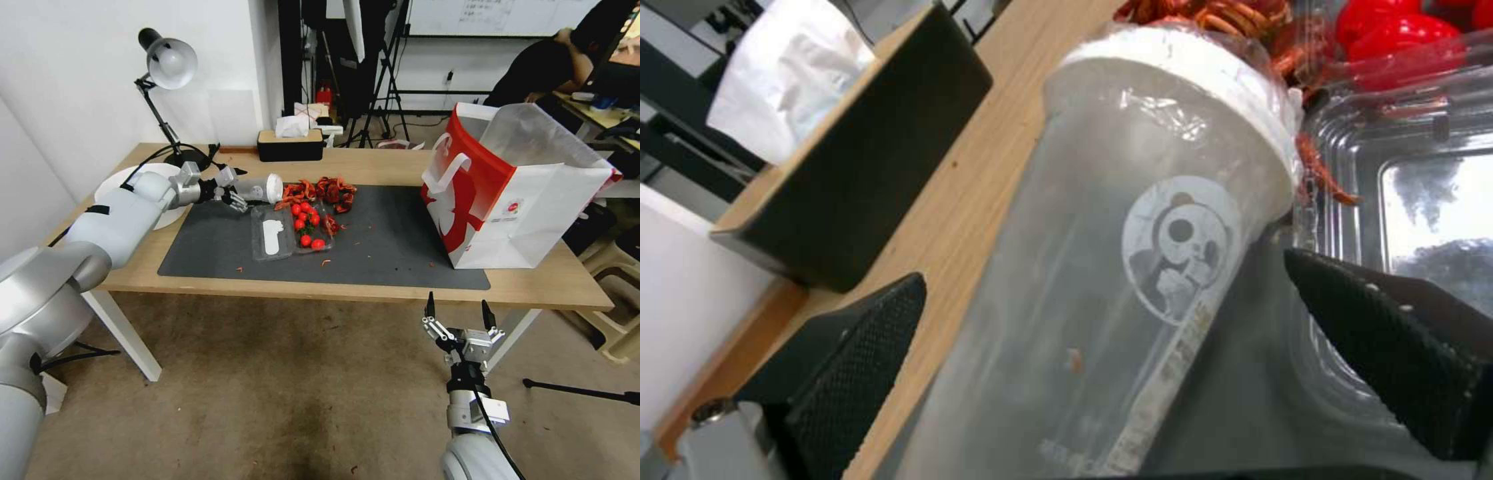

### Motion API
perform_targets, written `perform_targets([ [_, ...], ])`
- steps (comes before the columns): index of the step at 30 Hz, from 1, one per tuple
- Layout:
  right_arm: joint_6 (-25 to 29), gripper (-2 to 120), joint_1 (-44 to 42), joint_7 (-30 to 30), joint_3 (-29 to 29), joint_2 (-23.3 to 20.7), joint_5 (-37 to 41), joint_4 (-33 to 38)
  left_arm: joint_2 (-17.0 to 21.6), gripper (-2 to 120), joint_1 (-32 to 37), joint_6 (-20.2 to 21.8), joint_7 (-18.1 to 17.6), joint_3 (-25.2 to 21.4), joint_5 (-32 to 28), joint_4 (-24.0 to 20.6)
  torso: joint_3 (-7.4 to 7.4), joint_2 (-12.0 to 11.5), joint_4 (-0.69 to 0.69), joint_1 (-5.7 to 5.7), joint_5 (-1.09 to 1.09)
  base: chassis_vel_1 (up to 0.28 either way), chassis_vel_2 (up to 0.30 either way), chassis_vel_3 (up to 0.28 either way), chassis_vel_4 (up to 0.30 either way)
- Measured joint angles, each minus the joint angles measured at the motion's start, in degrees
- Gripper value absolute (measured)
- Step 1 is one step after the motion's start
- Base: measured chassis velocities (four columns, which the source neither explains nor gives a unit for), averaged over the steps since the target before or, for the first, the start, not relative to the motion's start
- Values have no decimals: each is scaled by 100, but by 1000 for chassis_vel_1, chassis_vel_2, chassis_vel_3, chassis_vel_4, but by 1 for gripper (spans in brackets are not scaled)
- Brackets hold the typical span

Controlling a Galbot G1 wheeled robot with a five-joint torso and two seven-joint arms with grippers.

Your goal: Pick up the trash from the table and place it into the takeout bag.

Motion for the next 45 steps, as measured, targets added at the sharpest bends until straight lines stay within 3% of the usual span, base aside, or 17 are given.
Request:
perform_targets([
  [9,26,100,8,3,-8,8,0,-28,-20,88,-15,68,6,30,28,51,0,0,0,-1,0,0,0,0,0],
  [22,29,100,13,9,-20,-16,3,-30,-10,37,-9,68,2,18,100,85,-1,0,-2,-1,0,0,0,0,0],
  [24,29,100,14,9,-20,-16,3,-30,-9,35,-8,64,2,17,100,83,-1,0,-2,-1,-1,0,0,0,0],
  [25,29,100,20,9,-25,-15,3,-30,18,27,-2,27,2,6,98,56,-1,0,-2,-1,0,0,0,0,0],
  [29,29,100,32,9,-39,-9,3,-28,115,18,11,-76,5,-70,83,-25,0,0,1,-1,-1,0,0,0,0],
  [37,23,100,44,9,-46,-3,2,-14,228,4,-35,-192,52,-260,73,-146,1,-1,1,0,-1,0,0,0,0],
  [45,17,100,51,9,-70,5,-2,-13,280,2,-150,-245,73,-411,-76,-328,0,0,2,0,0,0,0,0,0],
])
